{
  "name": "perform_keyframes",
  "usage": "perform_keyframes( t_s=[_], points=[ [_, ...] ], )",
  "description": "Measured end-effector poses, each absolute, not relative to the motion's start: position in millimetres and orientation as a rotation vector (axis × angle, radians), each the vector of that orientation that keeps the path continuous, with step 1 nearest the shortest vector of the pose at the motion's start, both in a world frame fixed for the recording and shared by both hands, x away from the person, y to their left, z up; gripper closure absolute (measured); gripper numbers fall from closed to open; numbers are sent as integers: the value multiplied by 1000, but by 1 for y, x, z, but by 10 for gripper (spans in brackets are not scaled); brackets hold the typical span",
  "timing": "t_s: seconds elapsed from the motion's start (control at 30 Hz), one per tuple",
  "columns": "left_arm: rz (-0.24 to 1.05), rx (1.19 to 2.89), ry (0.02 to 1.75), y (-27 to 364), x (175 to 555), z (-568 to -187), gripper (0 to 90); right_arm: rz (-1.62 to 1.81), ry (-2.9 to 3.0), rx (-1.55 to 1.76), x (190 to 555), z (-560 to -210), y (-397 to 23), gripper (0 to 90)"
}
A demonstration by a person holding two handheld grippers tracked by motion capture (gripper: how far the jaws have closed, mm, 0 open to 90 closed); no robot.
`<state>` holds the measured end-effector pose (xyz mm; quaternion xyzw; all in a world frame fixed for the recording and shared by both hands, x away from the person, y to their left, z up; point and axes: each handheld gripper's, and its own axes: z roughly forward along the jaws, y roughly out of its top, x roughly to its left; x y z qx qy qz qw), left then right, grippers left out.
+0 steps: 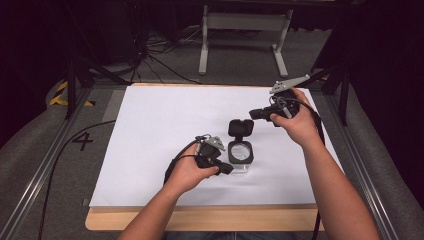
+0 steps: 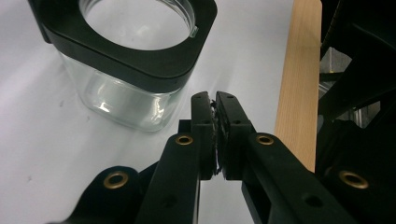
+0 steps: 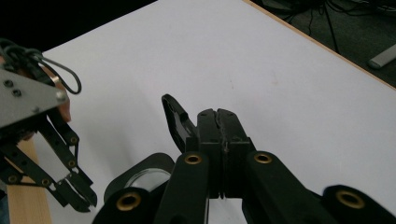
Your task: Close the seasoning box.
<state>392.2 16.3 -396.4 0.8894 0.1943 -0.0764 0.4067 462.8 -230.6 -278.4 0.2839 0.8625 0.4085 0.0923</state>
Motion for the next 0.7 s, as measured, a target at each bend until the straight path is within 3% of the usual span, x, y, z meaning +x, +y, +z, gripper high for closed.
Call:
perform_keyframes(
  t_s=[0.7],
  points=[
    [-169,2207,503,10,396,-410,888,1140,2608,880,479,-290,-214,900]
  ],
)
